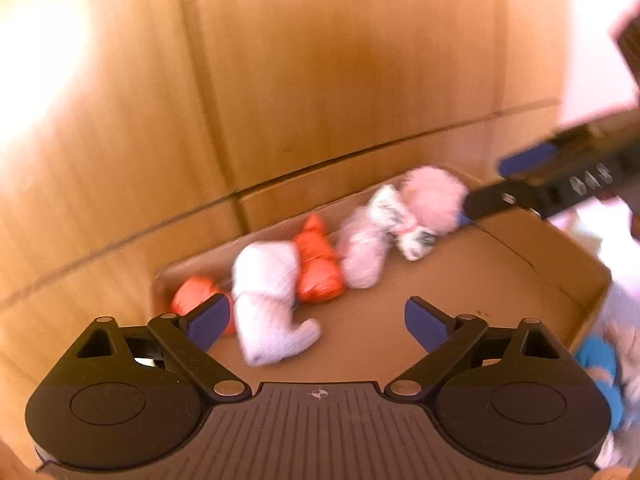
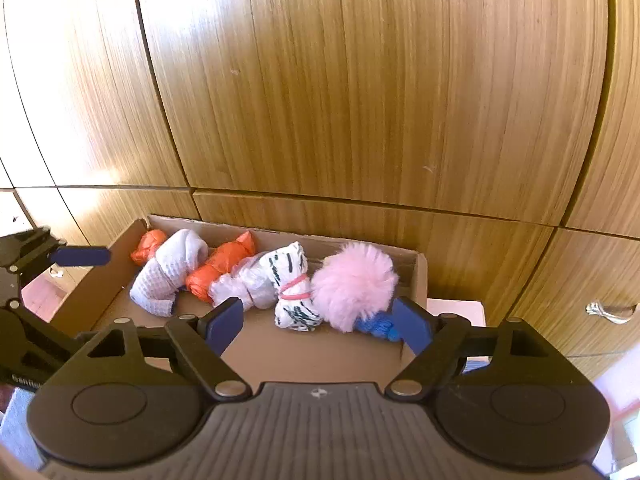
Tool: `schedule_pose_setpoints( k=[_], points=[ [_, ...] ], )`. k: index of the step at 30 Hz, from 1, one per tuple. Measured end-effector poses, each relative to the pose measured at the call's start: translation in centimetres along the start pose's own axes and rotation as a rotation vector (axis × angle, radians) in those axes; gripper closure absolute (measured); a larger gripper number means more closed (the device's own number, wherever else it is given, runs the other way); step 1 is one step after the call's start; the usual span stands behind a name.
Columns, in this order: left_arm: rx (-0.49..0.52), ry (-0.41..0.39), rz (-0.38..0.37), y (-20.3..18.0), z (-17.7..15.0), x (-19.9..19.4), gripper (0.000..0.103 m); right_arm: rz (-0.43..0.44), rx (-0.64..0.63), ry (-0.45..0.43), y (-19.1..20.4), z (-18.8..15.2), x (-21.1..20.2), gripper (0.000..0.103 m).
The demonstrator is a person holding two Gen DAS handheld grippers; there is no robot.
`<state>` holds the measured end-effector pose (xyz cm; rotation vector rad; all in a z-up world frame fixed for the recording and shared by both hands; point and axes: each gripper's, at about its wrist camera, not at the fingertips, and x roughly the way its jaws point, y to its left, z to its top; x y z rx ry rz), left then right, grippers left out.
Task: Organize objects
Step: 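Open both tools to release the bundles and withdraw from the box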
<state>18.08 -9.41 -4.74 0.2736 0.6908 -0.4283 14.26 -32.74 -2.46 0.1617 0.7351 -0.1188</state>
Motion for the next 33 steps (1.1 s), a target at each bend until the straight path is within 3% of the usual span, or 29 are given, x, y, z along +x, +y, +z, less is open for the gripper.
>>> schedule_pose_setpoints(
  k=[4,8,12,19,23,33],
  points=[
    [-0.148,0.050,0.020,2.1,-0.2,-0.5,0.006,-0.007,0.003,0.004,0.1,0.0,-0.9,0.022],
    [-0.270,0.076,0.026,3.8,-0.8,-3.6,0.005,-0.016,0.002,0.006,0.4,-0.2,-1.6,0.020],
    [-0.331,0.064,0.034,5.1,-1.6,-6.2,0.003,-0.017,0.014,-0.007,0.6,-0.7,-2.7,0.017],
    [-0.330,0.052,0.057,4.5,-3.2,-9.6,0.002,-0.037,0.052,0.000,1.3,-2.0,-4.5,0.015],
    [-0.333,0.042,0.061,3.8,-4.3,-12.0,0.001,-0.024,0.074,-0.035,2.5,-3.0,-6.9,0.009],
    [-0.308,0.004,0.108,2.0,-7.0,-16.5,0.001,0.046,0.108,-0.107,6.1,-6.9,-12.4,0.006]
  ],
)
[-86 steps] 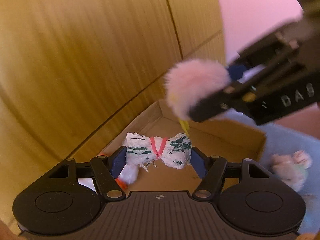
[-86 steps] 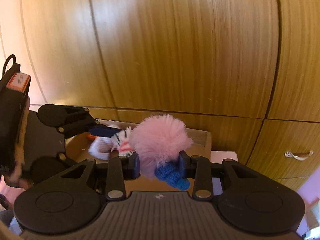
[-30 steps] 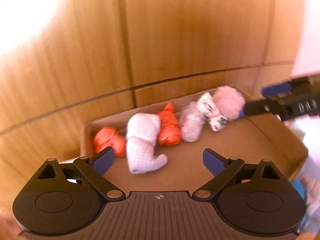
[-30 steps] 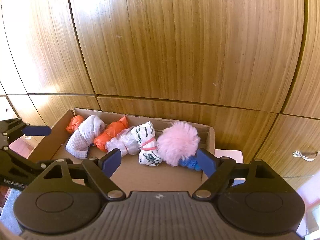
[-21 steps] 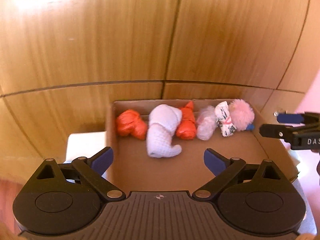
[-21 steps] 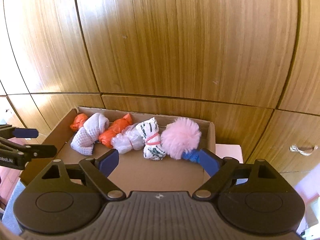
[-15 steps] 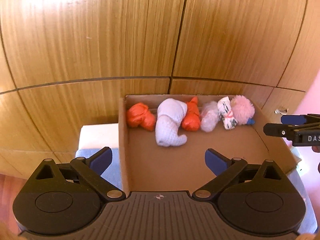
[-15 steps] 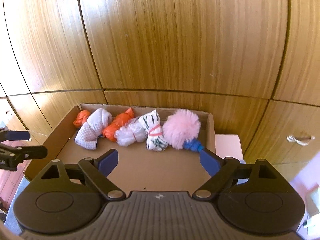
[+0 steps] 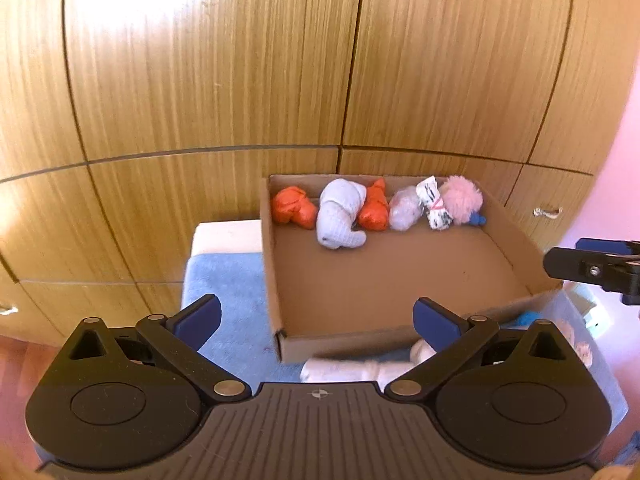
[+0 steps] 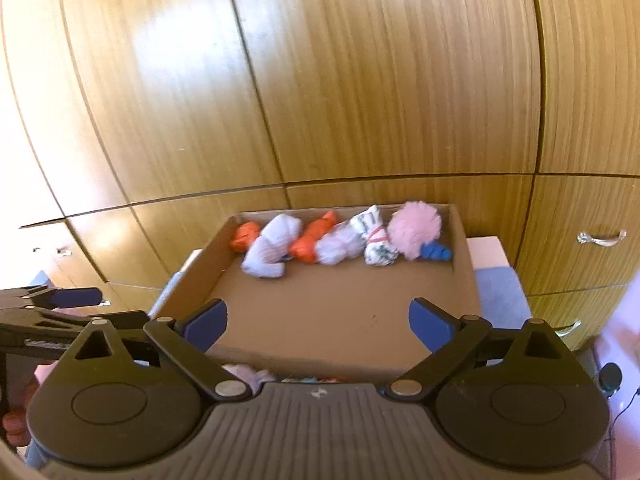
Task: Organize objects
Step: 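Open both tools to release the bundles and withdraw from the box, then reach the left tool to the white wrapped bundle while the right tool reaches the white pink-banded bundle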
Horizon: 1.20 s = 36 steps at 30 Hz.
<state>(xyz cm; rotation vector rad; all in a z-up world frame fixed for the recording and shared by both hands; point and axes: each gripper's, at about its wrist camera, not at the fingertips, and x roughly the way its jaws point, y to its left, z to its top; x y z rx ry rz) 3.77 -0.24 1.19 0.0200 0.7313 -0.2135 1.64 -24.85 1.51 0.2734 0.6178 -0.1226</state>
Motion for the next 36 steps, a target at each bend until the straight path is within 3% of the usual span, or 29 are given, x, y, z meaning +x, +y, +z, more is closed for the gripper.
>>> schedule_pose_setpoints(
  k=[15,18,24,36],
  points=[
    [0.065,0.004,0.027,-0.2,-5.8,-2.0,0.001,-0.023,-0.055,-0.037,3.2,-7.3,-4.6,0.004],
    [0.082,0.005,0.006,-0.3,-7.3,-2.5,0.001,0.003,-0.074,-0.027,4.3,-9.3,-4.4,0.004],
    [0.103,-0.022,0.000,0.6,-9.3,-4.0,0.001,0.073,-0.237,-0.002,7.8,-13.1,-2.5,0.005],
    [0.060,0.006,-0.002,2.7,-9.2,-2.2,0.001,0.064,-0.342,0.012,8.4,-14.9,0.3,0.014]
  ],
)
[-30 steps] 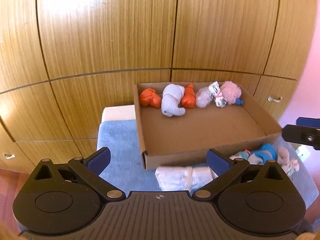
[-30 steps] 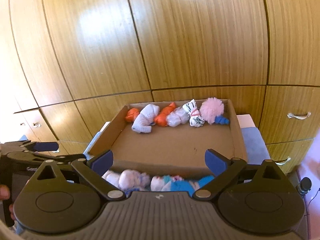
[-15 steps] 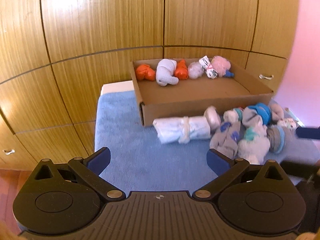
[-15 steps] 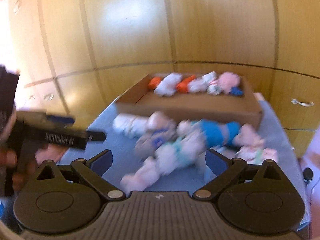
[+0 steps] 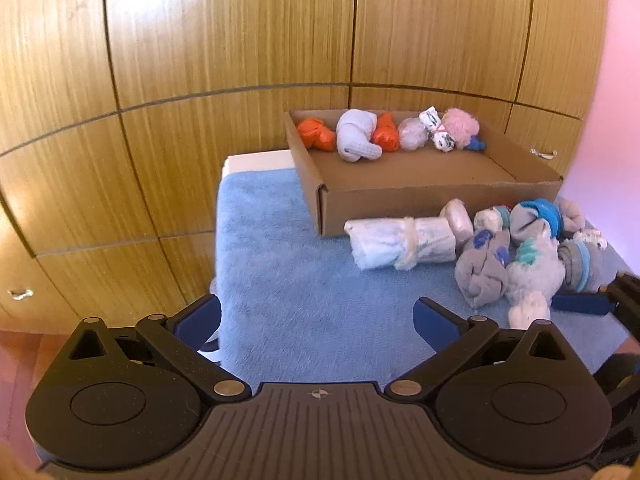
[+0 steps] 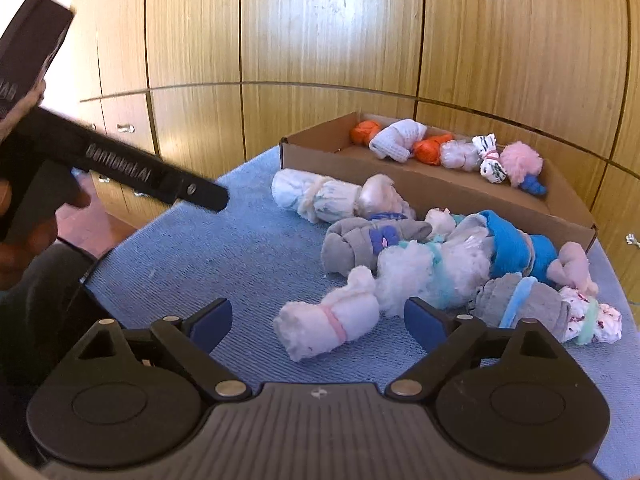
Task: Organize objects
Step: 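Reach the left tool to the white wrapped bundle while the right tool reaches the white pink-banded bundle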
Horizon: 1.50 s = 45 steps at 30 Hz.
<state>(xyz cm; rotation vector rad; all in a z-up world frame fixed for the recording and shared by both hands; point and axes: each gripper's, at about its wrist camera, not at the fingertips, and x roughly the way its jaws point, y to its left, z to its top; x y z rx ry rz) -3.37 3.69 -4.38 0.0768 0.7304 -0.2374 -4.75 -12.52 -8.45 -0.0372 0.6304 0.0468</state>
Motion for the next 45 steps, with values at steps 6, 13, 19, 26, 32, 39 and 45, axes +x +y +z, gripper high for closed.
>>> schedule_pose_setpoints(
  k=[6,13,19,26,32,39,45],
  points=[
    [-0.013,0.040,-0.030,-0.7,1.2,2.5,0.001,-0.006,-0.033,-0.011,0.3,-0.6,0.4,0.033],
    [0.001,0.054,-0.039,-1.8,2.6,4.8,0.001,0.000,-0.002,-0.028,-0.2,-0.7,-0.3,0.041],
    [0.011,0.073,-0.038,-2.4,3.3,6.7,0.001,0.029,-0.017,-0.028,0.5,-0.8,-0.4,0.040],
    [0.009,0.085,-0.056,-3.0,3.3,7.9,0.001,0.033,-0.043,-0.030,0.6,-0.6,0.6,0.039],
    [-0.045,0.083,-0.007,-1.1,2.8,7.5,0.001,0.098,-0.092,-0.032,1.8,-1.0,0.1,0.037],
    [-0.077,0.068,0.024,0.7,1.9,5.0,0.001,0.081,-0.091,-0.061,1.8,-0.6,-0.4,0.039],
    [-0.010,0.051,0.005,-1.1,2.1,5.0,0.001,0.062,-0.107,-0.047,1.8,-0.6,-0.4,0.040]
  ],
)
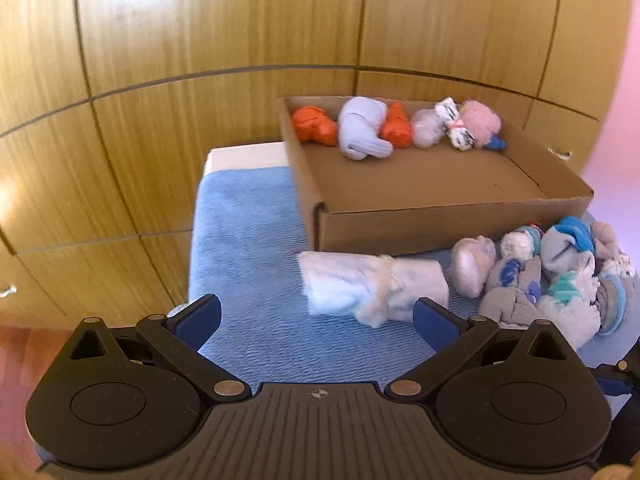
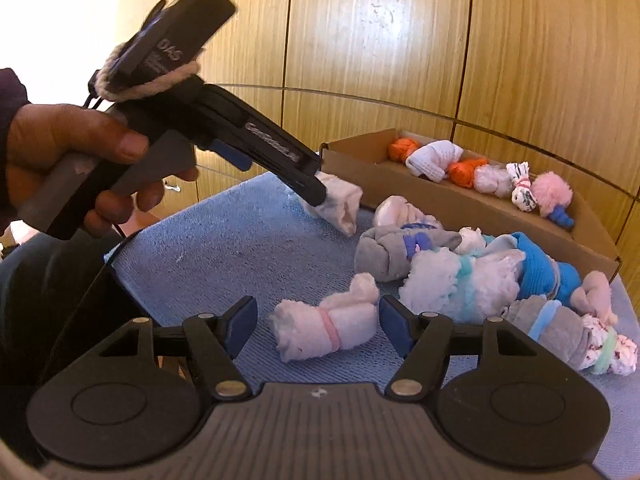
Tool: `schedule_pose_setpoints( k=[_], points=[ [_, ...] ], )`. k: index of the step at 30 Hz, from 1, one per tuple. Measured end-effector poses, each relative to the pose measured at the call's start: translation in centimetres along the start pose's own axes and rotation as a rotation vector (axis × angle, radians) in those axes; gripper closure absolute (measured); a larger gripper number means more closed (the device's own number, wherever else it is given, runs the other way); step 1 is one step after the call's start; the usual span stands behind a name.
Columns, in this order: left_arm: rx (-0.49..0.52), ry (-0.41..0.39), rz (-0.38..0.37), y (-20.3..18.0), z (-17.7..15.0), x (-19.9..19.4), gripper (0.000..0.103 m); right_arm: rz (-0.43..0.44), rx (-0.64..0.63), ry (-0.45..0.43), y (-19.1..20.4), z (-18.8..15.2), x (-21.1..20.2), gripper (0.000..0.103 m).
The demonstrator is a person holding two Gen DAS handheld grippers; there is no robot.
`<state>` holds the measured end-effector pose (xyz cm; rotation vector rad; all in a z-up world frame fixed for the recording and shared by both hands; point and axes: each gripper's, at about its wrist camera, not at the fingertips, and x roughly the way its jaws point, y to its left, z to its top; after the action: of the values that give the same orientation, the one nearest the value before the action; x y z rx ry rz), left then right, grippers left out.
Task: Organize objects
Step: 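Reach the left tool to the white wrapped bundle while the right tool reaches the white pink-banded bundle, then grasp the white wrapped bundle with the left tool while the right tool grasps the pink-banded bundle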
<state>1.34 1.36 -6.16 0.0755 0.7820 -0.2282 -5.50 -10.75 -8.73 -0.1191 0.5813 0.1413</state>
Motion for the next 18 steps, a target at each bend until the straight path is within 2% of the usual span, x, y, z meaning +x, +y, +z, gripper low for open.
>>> schedule_pose_setpoints(
  k=[8,15,18],
  points=[
    [0.060,-0.007,-0.005,-1.8,0.3,0.9,0.001,-0.022,-0.015,-0.006,0.1,-0.2,-0.4,0.041],
    [0.034,0.004,0.006,-1.9,0.9,2.1,0.001,-0.013,-0.012,0.003,0.0,-0.4,-0.4,0.051],
    [0.010,0.010,-0.021,-1.8,0.9,1.7,0.001,-0.011,-0.006,0.003,-0.2,-0.5,-0.4,0.052]
  ],
)
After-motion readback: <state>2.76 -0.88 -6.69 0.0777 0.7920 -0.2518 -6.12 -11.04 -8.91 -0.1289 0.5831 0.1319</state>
